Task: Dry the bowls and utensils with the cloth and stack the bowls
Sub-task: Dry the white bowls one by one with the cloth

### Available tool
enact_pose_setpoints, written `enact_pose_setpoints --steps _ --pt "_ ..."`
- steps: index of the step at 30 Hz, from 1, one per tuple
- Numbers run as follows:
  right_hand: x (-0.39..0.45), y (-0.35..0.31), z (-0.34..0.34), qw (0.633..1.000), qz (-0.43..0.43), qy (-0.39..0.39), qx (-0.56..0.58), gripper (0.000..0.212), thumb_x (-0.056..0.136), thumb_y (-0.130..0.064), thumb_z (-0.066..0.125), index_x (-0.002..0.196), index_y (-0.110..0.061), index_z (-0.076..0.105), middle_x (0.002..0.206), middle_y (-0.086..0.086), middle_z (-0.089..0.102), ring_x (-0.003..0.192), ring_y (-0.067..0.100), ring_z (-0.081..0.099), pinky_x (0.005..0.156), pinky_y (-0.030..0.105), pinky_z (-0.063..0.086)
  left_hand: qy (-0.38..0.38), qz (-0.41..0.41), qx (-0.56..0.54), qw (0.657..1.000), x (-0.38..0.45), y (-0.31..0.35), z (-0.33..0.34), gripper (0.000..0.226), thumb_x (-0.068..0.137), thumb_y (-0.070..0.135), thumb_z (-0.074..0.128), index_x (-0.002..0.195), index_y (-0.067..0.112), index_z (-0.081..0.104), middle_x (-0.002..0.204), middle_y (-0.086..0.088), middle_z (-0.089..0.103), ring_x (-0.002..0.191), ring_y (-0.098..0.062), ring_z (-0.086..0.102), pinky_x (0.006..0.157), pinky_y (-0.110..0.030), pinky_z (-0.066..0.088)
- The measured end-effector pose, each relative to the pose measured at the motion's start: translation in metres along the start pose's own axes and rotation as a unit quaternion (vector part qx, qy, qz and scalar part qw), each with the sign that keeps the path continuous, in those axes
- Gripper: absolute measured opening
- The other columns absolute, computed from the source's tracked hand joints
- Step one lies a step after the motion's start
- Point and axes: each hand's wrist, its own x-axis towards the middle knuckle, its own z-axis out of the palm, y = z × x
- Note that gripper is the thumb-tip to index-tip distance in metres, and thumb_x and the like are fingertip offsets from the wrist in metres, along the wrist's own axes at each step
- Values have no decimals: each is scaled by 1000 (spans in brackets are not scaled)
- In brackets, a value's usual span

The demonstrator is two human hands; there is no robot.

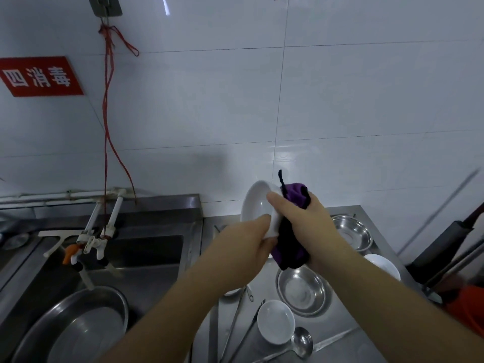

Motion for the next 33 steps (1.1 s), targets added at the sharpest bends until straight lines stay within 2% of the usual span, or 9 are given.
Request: enact_pose_setpoints --steps 4,10,13,15,18,21,23,28,33 --pt "-2 14 -10 998 35 26 39 37 83 -21 86 113 -8 70 108 26 75 98 43 76 83 58 65 -25 22 81 996 1 -7 13 24 110 40 45 127 24 50 116 3 71 100 -18 70 89 -33 60" --pt "0 46 -25 981 94 79 149 23 89 -16 80 108 -6 73 95 18 80 82 34 80 63 39 62 36 70 119 990 -1 -8 37 25 104 47 45 114 28 59 103 7 72 92 -15 67 89 -38 57" --pt "2 61 -34 971 120 97 180 28 90 -15 77 115 -3 73 107 25 77 92 38 78 70 45 64 124 -3 23 992 -3 -12 48 40 103 54 39 130 34 60 123 14 67 114 -4 56 105 -28 44" --pt "2 67 -43 968 120 114 187 28 90 -13 77 116 -4 72 107 23 77 92 35 78 74 48 65 185 -100 -61 976 -3 -20 56 39 105 51 42 139 34 54 128 20 54 120 1 49 102 -22 38" --pt "0 77 -60 967 120 134 179 27 90 -13 78 115 -10 72 100 13 79 88 31 78 66 43 64 129 -262 -255 922 2 -32 75 36 109 46 46 141 32 53 130 14 58 108 -3 61 87 -22 50" --pt "-4 89 -82 964 133 147 175 27 90 -13 78 116 -14 73 107 16 79 99 37 76 66 46 64 53 -363 -543 755 11 -32 99 23 109 30 55 125 18 67 119 -11 75 92 -22 79 78 -36 65" --pt "-11 99 -101 963 148 153 168 30 89 -14 79 118 -16 73 108 13 80 97 35 78 68 45 65 23 -386 -600 700 13 -33 120 23 107 21 61 127 13 67 113 -16 77 85 -23 81 72 -34 64" --pt "-27 127 -165 956 178 194 133 30 88 -10 79 117 -16 75 106 11 81 93 29 79 68 41 65 -62 -409 -629 658 18 -19 182 24 103 13 65 127 11 71 114 -19 78 98 -34 78 80 -42 64" --pt "-42 156 -240 934 207 280 77 30 84 -3 82 105 -23 75 93 8 81 80 29 79 56 37 62 -131 -413 -605 669 29 21 243 17 99 12 70 111 19 81 113 -17 79 102 -34 78 80 -40 64"
